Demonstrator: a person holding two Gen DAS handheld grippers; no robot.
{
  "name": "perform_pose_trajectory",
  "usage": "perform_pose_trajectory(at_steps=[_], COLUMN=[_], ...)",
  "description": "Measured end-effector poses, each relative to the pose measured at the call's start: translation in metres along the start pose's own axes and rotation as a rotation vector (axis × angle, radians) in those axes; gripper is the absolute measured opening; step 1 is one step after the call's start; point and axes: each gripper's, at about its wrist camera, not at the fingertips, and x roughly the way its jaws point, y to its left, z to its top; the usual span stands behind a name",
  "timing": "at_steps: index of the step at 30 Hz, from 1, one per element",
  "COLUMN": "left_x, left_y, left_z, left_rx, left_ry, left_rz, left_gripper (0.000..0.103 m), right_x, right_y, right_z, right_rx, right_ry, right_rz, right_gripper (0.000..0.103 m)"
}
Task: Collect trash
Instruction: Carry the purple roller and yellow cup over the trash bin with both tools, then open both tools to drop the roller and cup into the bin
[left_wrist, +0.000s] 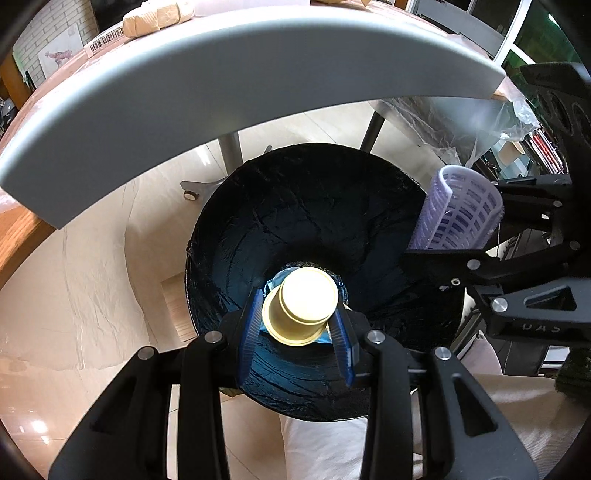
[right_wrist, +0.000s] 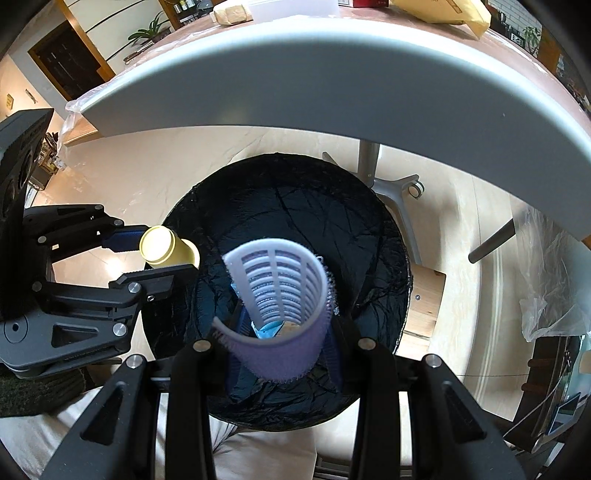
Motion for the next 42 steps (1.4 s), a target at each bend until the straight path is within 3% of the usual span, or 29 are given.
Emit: perform_pose_trajectory(at_steps=[23, 24, 25, 26, 27, 42], left_x=[0.017, 0.014, 0.011, 0.009, 0.007, 0.008], left_y=[0.001, 0.001, 0.001, 0.001, 0.001, 0.013], left_z=[0.002, 0.002, 0.002, 0.003, 0.003, 0.0], left_rx=[0.03, 0.032, 0.033, 0.035, 0.038, -0.035], left_ry=[0.029, 0.002, -0.011, -0.031, -0.044, -0.017], left_rz=[0.001, -0.019, -0.015, 0.032, 0.069, 0.022], left_gripper=[0.037, 0.042, 0.068, 0.076, 0.081, 0.086], right_x=[0.015, 0.015, 0.014, 0.013, 0.01, -0.005], right_y=[-0.008, -0.009, -0.01, -0.011, -0.014, -0.032], right_z=[-0.004, -0.004, -0.003, -0.003, -0.003, -0.016], right_rx=[0.017, 0.023, 0.034, 0.045, 0.072, 0.174], right_ry=[0.03, 0.028, 0.026, 0.022, 0.009, -0.019], right_rz=[-0.029, -0.026, -0.013, -0.011, -0.012, -0.004], right_gripper=[0.037, 0.039, 0.047, 0.064, 0.073, 0.076])
